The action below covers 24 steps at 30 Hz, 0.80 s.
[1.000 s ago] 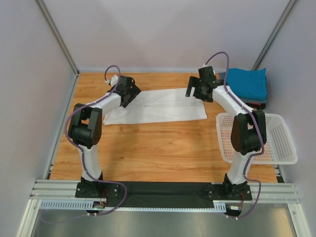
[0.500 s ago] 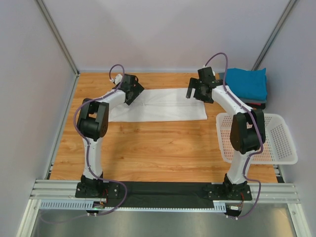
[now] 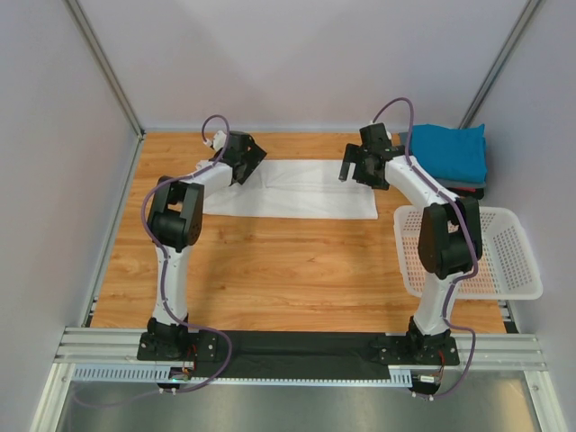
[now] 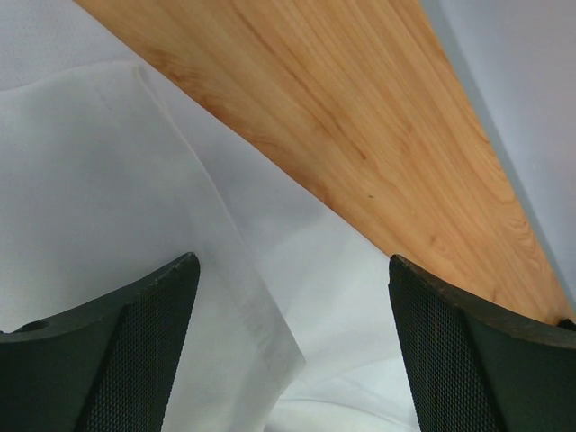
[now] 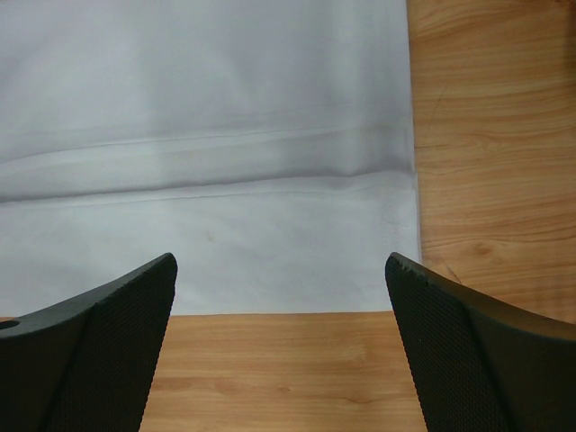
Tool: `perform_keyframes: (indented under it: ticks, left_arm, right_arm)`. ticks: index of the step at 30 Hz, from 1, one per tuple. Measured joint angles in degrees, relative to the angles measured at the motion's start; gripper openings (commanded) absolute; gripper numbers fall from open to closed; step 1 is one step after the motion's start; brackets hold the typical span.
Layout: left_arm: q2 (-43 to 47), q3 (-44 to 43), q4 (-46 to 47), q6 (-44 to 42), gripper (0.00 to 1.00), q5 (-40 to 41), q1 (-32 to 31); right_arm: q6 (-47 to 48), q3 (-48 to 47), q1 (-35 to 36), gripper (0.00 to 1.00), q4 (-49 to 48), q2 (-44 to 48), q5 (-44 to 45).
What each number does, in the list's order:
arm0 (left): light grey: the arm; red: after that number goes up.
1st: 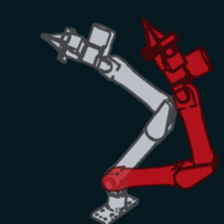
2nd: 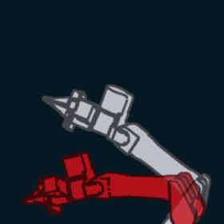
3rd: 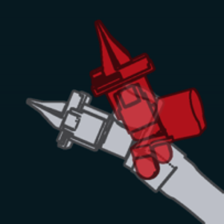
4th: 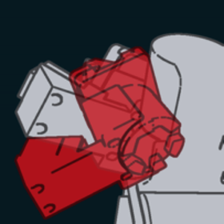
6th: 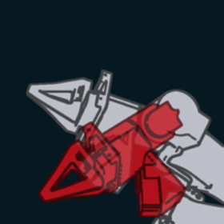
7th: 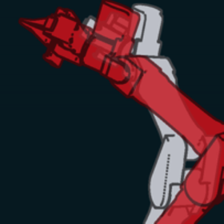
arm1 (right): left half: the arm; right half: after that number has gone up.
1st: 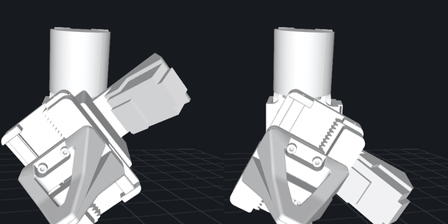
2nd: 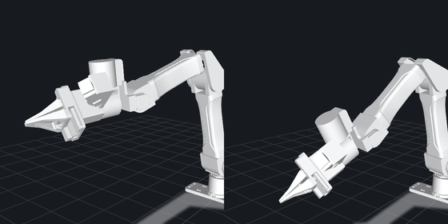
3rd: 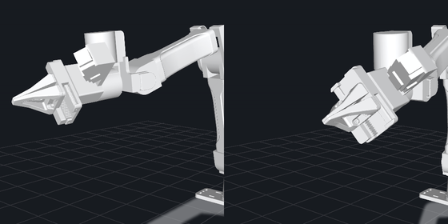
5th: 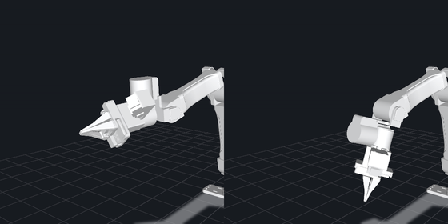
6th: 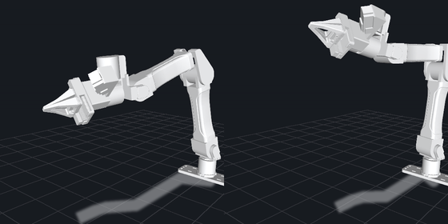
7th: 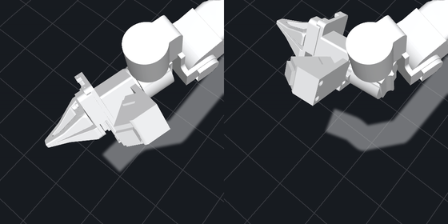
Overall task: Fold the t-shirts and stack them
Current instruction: Fold the tshirt
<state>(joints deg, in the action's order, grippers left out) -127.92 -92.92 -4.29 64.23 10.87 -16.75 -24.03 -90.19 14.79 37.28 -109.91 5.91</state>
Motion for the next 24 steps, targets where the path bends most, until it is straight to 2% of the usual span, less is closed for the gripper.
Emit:
perform_keyframes:
  ticks: [7,11,15,16,18,21,24]
  left_arm:
    - [-1.05,-1.46,0.61,-0.7,0.93,-0.04,-0.04]
    - [1.4,-0.52,-1.55,-4.44,0.93,0.98,0.24]
    - [10.47,4.33,-3.61,-7.32,0.94,2.75,0.85]
    - [13.25,5.95,-3.72,-7.58,0.94,3.13,1.01]
    - [17.84,8.13,-3.96,-7.61,0.94,3.69,1.33]
    - [20.98,9.16,-4.09,-7.26,0.94,4.52,1.49]
    - [20.24,9.18,-5.49,-6.16,0.94,4.72,1.46]
  right_arm:
    - [1.57,-0.02,-0.11,1.0,-0.72,-0.42,-1.07]
    - [6.82,-1.66,-0.22,0.97,-2.93,-2.91,-5.18]
    - [16.31,-6.34,-0.07,0.96,-5.07,-7.82,-9.31]
    - [19.58,-7.45,0.15,1.0,-5.44,-9.11,-10.1]
    - [26.47,-8.85,0.87,1.0,-5.86,-10.99,-11.17]
    - [37.29,-7.89,2.29,1.0,-7.17,-11.93,-12.52]
    - [47.43,-2.27,3.48,1.0,-11.17,-10.8,-15.52]
